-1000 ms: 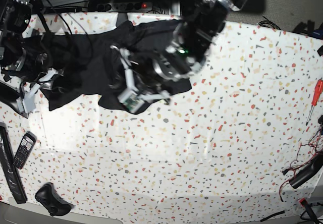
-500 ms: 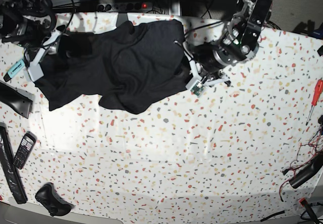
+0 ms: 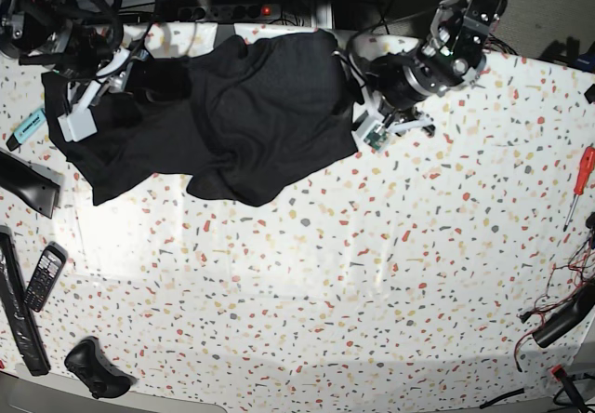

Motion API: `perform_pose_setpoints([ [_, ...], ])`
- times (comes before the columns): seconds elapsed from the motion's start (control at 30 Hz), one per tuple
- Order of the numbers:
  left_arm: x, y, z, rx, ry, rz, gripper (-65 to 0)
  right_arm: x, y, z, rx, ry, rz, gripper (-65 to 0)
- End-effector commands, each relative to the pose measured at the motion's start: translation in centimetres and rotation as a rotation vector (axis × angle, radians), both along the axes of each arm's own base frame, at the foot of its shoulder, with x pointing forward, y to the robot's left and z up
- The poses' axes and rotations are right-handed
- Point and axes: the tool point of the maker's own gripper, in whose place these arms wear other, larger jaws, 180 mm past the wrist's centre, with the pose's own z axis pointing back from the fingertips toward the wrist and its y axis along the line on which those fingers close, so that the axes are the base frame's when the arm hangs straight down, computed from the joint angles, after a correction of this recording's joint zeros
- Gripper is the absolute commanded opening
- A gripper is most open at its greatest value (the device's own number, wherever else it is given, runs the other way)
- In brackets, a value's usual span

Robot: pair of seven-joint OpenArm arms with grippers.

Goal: Fold the T-shirt properly

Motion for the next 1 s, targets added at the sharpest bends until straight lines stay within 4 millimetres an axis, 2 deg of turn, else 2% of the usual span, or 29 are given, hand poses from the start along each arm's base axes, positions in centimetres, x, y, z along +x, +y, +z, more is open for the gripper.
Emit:
perform_pose_setpoints([
  [0.0,0.6,0.4,0.5,0.022,-0.028,-0.005,-45.0,0.4,0.1,1.1,0.005,-0.044,0.014,-44.9],
  [0.53,1.9,0.1,1.8,0.01,-0.101,-0.006,-45.0,0.5,0.5,1.4,0.024,-0.059,0.033,-44.9],
  [0.63,1.9,0.2,1.6,0.026,-0.104,-0.008,-45.0,0.2,0.9,0.4,-0.013,-0.032,0.054,-44.9],
  [0.97,1.6,0.5,1.2,0.049,-0.078,-0.009,-45.0,-1.0,4.7,-2.7,-0.097,0.043,0.215,-44.9],
])
